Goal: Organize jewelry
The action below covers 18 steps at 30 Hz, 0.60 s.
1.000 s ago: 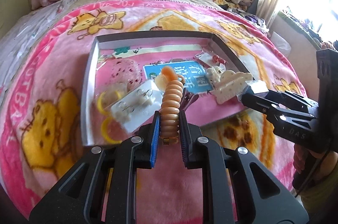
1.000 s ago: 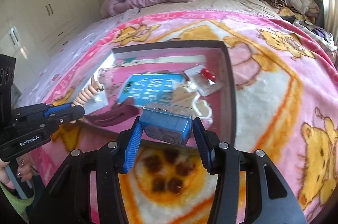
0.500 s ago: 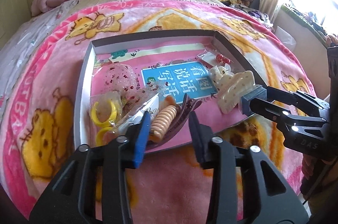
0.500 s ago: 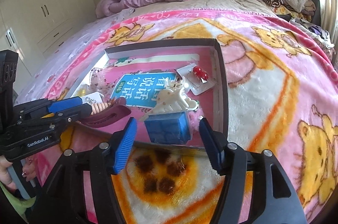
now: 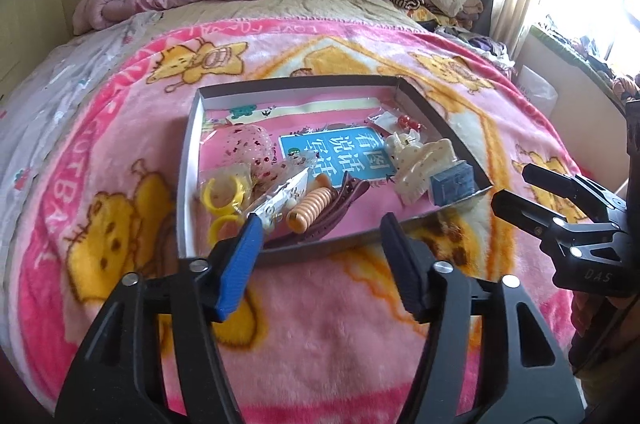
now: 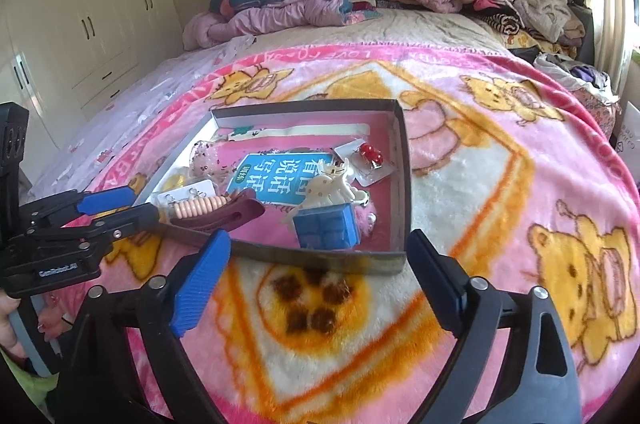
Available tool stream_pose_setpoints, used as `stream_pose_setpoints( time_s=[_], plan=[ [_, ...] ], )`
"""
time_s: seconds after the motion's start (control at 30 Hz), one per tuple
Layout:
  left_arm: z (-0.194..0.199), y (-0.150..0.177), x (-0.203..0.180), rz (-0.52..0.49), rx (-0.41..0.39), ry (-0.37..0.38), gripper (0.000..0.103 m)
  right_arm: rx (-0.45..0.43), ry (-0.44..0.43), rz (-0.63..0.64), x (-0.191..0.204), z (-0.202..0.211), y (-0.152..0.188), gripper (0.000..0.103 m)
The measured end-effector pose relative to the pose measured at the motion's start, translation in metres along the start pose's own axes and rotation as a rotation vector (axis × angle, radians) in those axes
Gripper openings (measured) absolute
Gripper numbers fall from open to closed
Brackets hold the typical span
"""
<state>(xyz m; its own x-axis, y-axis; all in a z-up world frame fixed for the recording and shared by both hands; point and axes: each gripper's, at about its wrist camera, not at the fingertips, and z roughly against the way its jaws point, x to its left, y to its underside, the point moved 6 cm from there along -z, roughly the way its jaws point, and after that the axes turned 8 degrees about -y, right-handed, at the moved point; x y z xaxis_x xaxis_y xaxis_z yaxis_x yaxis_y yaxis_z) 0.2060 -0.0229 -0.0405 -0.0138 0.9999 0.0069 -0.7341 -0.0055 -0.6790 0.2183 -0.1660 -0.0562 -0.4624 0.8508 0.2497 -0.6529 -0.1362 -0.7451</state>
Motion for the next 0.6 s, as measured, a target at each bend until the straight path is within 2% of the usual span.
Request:
stream_pose_setpoints(
  time_s=[0.27, 0.4, 0.47, 0.57, 0.6],
  plan=[
    [0.024, 0.014, 0.003, 0.025, -0.021, 0.000, 0.071, -0.025, 0.013, 0.018, 0.010, 0.025, 0.008, 0.094],
    [0.031, 0.024, 0.005, 0.033, -0.021, 0.000, 0.076, -0.031, 0.016, 0.031, 0.015, 0.034, 0.016, 0.095],
    [0.035, 0.030, 0.006, 0.040, -0.021, 0.000, 0.083, -0.031, 0.016, 0.034, 0.017, 0.039, 0.021, 0.095],
    [0.041, 0.038, 0.009, 0.051, -0.023, -0.006, 0.085, -0.028, 0.015, 0.039, 0.021, 0.044, 0.029, 0.095],
    [0.043, 0.041, 0.010, 0.059, -0.024, -0.013, 0.090, -0.026, 0.013, 0.043, 0.022, 0.045, 0.030, 0.095]
  ],
)
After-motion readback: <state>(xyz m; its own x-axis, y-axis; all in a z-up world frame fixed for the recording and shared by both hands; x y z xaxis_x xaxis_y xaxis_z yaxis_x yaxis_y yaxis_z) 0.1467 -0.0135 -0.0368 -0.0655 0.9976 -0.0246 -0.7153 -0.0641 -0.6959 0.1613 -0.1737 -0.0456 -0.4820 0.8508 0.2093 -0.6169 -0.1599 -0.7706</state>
